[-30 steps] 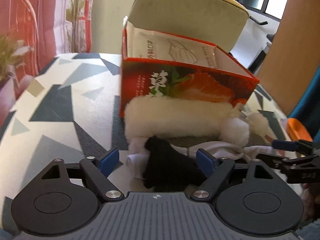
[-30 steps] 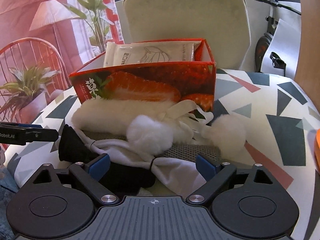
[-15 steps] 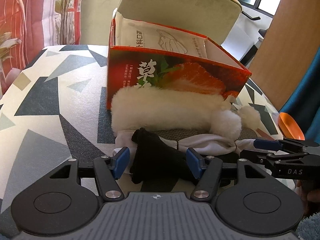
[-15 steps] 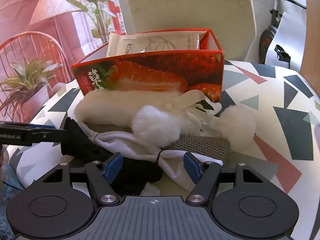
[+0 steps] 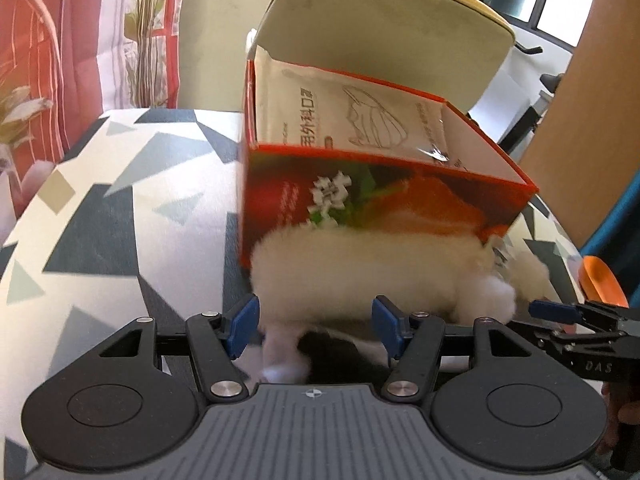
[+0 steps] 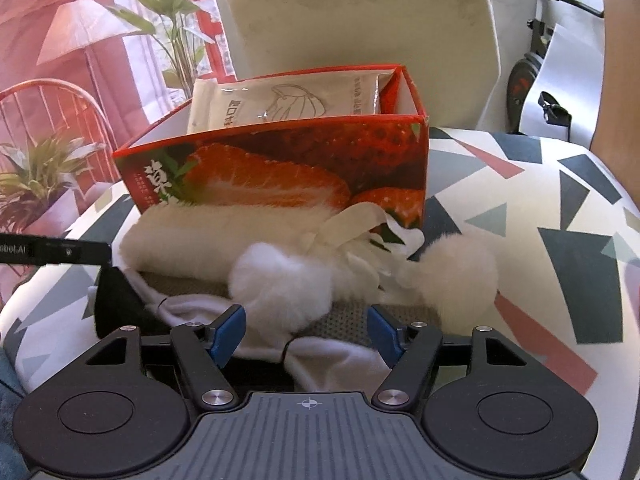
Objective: Organize soft objects
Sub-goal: 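Close both grippers on the white plush toy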
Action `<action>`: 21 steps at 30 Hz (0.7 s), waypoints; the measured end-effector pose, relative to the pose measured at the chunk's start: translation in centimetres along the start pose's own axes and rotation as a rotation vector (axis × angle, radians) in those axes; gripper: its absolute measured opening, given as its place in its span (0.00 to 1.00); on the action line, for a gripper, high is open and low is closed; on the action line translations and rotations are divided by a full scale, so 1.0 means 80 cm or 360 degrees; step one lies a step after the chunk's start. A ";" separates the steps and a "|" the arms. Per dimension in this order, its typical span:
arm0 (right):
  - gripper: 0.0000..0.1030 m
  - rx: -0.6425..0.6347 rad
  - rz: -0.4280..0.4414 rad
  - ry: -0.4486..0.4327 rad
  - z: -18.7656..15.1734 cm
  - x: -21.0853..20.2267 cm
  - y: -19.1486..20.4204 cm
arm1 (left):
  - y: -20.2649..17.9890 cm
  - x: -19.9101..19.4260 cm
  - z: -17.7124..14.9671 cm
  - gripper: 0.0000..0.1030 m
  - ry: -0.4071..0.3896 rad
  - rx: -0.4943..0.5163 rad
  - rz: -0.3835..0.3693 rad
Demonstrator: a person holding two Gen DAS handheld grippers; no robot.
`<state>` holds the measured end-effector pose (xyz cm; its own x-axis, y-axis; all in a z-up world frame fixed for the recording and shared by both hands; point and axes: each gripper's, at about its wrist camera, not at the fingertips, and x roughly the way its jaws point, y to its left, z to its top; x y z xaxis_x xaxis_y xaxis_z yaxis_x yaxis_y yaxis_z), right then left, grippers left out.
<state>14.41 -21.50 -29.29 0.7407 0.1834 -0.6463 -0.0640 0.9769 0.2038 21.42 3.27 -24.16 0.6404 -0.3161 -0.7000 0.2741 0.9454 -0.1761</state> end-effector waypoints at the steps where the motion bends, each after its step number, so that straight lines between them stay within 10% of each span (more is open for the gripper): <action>1: 0.63 0.0002 0.0001 -0.0001 0.003 0.003 -0.001 | 0.002 0.004 0.005 0.63 0.0000 -0.0003 0.0001; 21: 0.69 0.0419 0.0055 0.0132 0.048 0.101 -0.040 | 0.034 0.087 0.027 0.64 0.0185 -0.0193 -0.0113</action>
<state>23.20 -23.60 -32.32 0.6831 0.2353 -0.6913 0.0953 0.9098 0.4039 28.20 3.49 -28.02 0.5335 -0.3777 -0.7568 0.2227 0.9259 -0.3051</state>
